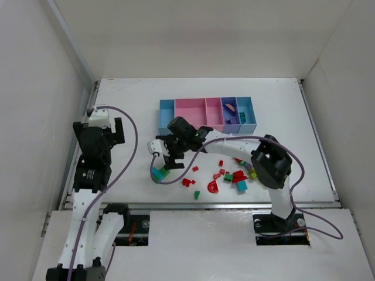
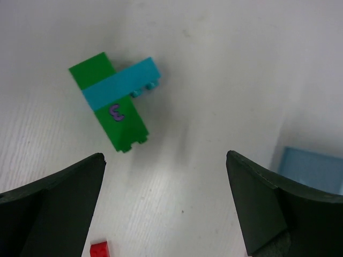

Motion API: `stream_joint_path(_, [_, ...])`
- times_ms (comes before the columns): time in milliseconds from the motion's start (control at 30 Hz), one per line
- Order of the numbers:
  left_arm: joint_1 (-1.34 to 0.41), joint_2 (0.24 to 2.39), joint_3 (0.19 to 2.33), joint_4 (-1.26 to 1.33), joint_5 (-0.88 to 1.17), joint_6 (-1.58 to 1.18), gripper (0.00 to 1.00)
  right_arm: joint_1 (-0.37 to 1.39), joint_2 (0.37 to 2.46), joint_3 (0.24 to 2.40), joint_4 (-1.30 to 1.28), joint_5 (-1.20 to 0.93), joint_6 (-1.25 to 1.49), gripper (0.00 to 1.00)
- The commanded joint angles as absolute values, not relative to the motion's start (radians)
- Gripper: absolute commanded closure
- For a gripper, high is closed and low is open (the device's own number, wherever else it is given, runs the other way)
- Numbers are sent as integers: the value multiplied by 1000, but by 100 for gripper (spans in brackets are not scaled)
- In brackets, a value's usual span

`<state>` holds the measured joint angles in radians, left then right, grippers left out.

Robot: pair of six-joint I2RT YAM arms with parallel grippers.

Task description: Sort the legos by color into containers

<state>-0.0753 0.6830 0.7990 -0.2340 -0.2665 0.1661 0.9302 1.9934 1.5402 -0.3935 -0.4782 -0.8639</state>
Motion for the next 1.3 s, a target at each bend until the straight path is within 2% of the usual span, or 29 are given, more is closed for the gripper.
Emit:
stream_joint_path(0, [3,638,848,-264,-370,61,0,957,2000,1594,-442,-563,-1038,0])
stream_joint_path(167, [21,608,857,-273,-347,71,0,1015,2075,1626,-514,-529,-1080,0])
stream_joint_path(367, [21,598,839,-264,-347,89,0,1026,2147,1666,-549,-529,-1080,6])
stream_joint_path(533, [21,589,839,-255,-325,89,0,1026,2217,1732,-589,-529,-1048,20])
stream_joint_path(567, [21,589,839,-255,-325,89,0,1026,2217,1744,-598,-519,-1039,20])
stream_joint_path(600, [21,589,839,-255,-316,89,0,1026,2229,1744,-598,-518,-1029,25])
stream_joint_path(633, [21,589,830,-255,-316,89,0,1026,2229,1744,-598,-518,-1029,40])
stream_joint_path(833, [21,540,821,-255,-264,129,2,1035,2194,1712,-598,-518,-999,85])
stream_joint_path(867, [21,540,810,-255,-224,156,4,1035,2194,1698,-598,-518,-999,100])
stream_joint_path(967, [21,497,810,-246,-122,192,16,1035,2129,1626,-491,-518,-938,100])
stream_joint_path(1000, [21,497,810,-245,-92,202,16,1035,2111,1605,-491,-518,-914,100])
stream_joint_path(1033, [21,485,810,-245,-66,202,26,1020,2089,1567,-430,-518,-885,100])
stream_joint_path(1067, [21,485,833,-271,-34,202,30,1006,2038,1546,-398,-528,-815,100])
stream_joint_path(1133, [21,485,860,-304,119,236,31,941,1964,1496,-279,-608,-752,100])
stream_joint_path(1267, [21,485,884,-367,482,320,13,865,1746,1356,-158,-635,-676,100])
